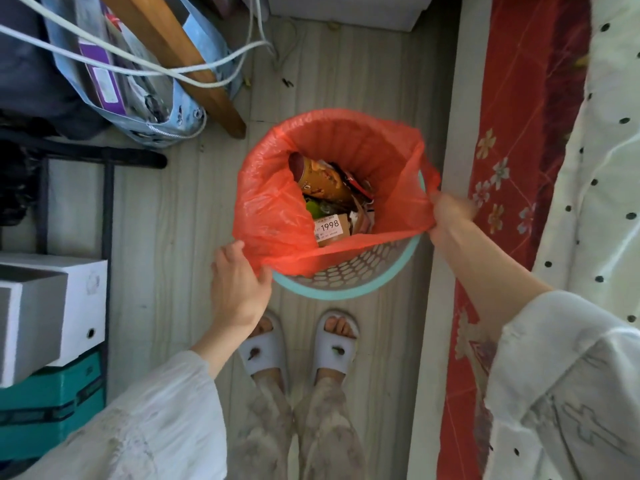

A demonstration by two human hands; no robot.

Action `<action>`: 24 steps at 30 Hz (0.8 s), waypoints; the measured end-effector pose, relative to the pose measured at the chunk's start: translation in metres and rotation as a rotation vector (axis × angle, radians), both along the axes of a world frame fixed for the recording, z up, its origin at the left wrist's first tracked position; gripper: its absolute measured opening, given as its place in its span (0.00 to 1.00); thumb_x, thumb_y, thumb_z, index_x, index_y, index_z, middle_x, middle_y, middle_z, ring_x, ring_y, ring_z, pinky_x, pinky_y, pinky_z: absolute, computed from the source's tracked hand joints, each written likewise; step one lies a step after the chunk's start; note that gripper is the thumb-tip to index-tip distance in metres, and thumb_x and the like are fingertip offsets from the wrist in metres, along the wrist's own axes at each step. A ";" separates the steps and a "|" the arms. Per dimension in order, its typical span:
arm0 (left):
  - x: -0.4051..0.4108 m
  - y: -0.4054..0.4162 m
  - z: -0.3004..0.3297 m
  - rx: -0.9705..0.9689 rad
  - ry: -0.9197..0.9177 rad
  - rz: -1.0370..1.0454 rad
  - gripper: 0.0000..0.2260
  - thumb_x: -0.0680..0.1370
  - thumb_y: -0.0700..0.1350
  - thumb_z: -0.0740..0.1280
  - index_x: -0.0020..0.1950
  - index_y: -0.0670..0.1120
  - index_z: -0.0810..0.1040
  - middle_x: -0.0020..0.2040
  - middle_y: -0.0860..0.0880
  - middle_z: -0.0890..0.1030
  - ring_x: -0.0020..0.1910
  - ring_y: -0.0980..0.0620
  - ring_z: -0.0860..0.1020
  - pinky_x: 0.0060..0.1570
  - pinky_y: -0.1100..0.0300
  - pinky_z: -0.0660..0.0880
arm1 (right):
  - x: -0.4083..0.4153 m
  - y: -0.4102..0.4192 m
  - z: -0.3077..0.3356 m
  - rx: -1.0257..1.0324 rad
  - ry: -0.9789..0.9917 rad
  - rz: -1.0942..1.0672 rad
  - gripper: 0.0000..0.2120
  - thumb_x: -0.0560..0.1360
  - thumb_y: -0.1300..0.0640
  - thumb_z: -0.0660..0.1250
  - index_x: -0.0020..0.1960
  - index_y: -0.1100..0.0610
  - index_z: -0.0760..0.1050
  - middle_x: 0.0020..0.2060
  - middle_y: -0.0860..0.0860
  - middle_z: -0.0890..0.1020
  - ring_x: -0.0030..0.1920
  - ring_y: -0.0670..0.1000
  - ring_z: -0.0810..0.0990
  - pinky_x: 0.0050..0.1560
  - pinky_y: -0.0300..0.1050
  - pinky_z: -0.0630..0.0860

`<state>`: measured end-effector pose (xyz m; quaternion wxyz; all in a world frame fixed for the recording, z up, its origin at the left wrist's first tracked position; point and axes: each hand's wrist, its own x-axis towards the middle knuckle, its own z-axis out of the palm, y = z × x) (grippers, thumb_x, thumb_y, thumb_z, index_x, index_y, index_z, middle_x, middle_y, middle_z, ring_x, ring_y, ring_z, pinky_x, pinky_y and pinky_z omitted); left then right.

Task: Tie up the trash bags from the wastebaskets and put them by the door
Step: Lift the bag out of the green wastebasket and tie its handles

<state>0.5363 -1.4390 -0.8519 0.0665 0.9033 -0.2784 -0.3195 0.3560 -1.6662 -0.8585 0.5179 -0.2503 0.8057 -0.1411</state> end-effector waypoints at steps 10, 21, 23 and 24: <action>0.003 0.000 0.012 -0.155 0.122 0.173 0.10 0.76 0.34 0.59 0.56 0.38 0.74 0.48 0.37 0.82 0.48 0.39 0.80 0.49 0.53 0.72 | 0.020 0.001 0.047 0.069 -0.481 -0.297 0.05 0.76 0.62 0.59 0.46 0.57 0.73 0.36 0.48 0.80 0.36 0.46 0.75 0.39 0.38 0.72; 0.006 0.012 0.056 -0.432 0.092 -0.279 0.14 0.67 0.24 0.61 0.43 0.40 0.78 0.43 0.44 0.76 0.44 0.54 0.74 0.44 0.64 0.72 | 0.031 0.017 0.099 -0.060 -0.408 -0.094 0.04 0.75 0.59 0.65 0.42 0.59 0.76 0.27 0.51 0.83 0.33 0.47 0.81 0.39 0.40 0.80; 0.006 0.016 0.063 -0.313 0.014 -0.362 0.19 0.66 0.24 0.63 0.52 0.40 0.77 0.45 0.42 0.75 0.44 0.47 0.77 0.42 0.56 0.76 | 0.035 0.027 0.107 -0.104 -0.355 0.099 0.04 0.75 0.61 0.66 0.41 0.58 0.77 0.29 0.52 0.82 0.32 0.47 0.79 0.36 0.36 0.79; 0.006 0.018 0.065 -0.234 -0.010 -0.378 0.23 0.66 0.25 0.63 0.58 0.40 0.75 0.48 0.40 0.74 0.44 0.43 0.77 0.42 0.54 0.77 | 0.036 0.032 0.110 -0.118 -0.320 0.202 0.05 0.75 0.61 0.66 0.41 0.58 0.77 0.30 0.52 0.81 0.32 0.47 0.79 0.35 0.34 0.78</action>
